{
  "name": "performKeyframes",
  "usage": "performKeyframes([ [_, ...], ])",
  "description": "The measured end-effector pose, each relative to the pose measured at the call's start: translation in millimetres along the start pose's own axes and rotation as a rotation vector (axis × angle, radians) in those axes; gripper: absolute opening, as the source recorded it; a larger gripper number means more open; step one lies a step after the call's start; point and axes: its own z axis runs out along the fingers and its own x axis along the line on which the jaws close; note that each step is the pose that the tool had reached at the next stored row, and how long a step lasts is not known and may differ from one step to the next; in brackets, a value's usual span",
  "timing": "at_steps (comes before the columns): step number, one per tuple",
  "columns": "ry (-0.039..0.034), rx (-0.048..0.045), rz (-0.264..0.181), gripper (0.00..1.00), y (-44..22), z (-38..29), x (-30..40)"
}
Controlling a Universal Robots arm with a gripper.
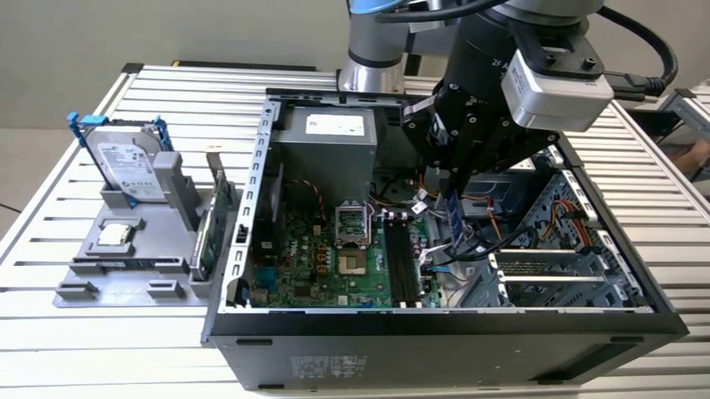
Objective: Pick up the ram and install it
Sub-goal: 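Insert the ram into the slot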
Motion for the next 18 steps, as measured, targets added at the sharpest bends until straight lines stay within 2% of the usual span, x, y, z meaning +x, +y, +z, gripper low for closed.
performKeyframes([
  [18, 0.0001, -0.0019, 0.000, 0.00, -3.3, 15.9, 3.3],
])
